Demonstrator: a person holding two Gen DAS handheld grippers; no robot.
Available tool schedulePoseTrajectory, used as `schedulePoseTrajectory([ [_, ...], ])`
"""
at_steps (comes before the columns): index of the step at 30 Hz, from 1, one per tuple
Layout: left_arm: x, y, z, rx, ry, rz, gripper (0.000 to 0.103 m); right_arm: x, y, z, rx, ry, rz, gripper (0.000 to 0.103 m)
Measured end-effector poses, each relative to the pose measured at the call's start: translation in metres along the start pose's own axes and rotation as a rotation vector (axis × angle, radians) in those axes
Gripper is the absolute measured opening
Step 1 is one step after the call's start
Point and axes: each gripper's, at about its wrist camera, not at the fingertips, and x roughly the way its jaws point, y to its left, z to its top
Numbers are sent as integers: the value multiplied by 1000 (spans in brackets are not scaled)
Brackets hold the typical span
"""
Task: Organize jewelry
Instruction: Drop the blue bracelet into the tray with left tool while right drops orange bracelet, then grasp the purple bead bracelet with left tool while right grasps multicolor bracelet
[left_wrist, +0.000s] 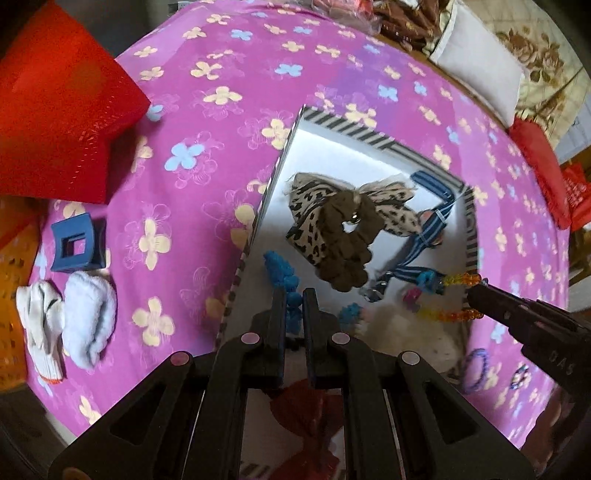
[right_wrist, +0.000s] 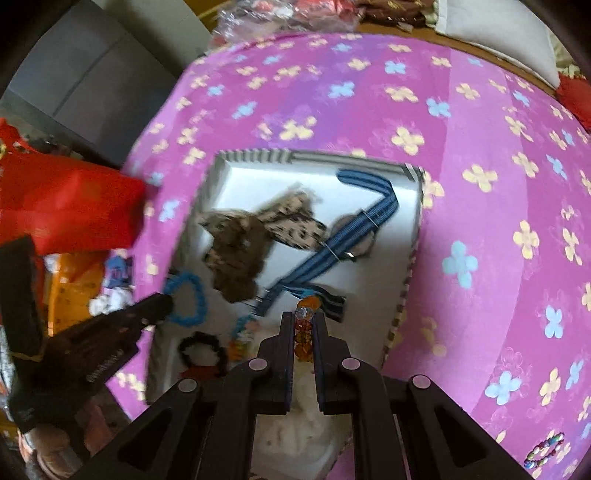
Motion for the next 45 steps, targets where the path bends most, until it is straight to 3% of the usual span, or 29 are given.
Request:
schedulePoseTrajectory([
  [7,5,-1,1,4,5,17,9,11,-9,-5,-19,27,-64,9],
  [9,4,-1,1,-8,8,18,15,9,-10,-7,-27,19,-76,16],
  [11,-1,-1,-1,-20,-2,25,20,3,-10,-10,-40,-4,-68,39],
  [13,-8,-3,-2,-27,-19,23,26,-5,-9,-14,-61,-37,-68,44],
  [16,-22,-6,-6,-41,-59,36,33,-19,-10,-22,-89,-72,-86,44],
  [23,-65,-21,-31,-109,-92,59,33,-62,-60,-61,-2,-156,-113,44],
  [26,-79,-34,-55,-157,-97,14,47,-77,-93,-88,69,-174,-106,44],
  [28,-78,-49,-69,-172,-94,12,49,-85,-115,-104,114,-182,-99,44],
  [32,-68,-87,-84,-146,-95,2,49,-96,-153,-131,176,-220,-93,44],
  [37,-55,-144,-91,-53,-171,-46,49,-102,-189,-151,214,-289,-75,44],
  [45,-26,-181,-108,38,-236,-91,49,-115,-222,-164,203,-438,-68,44],
])
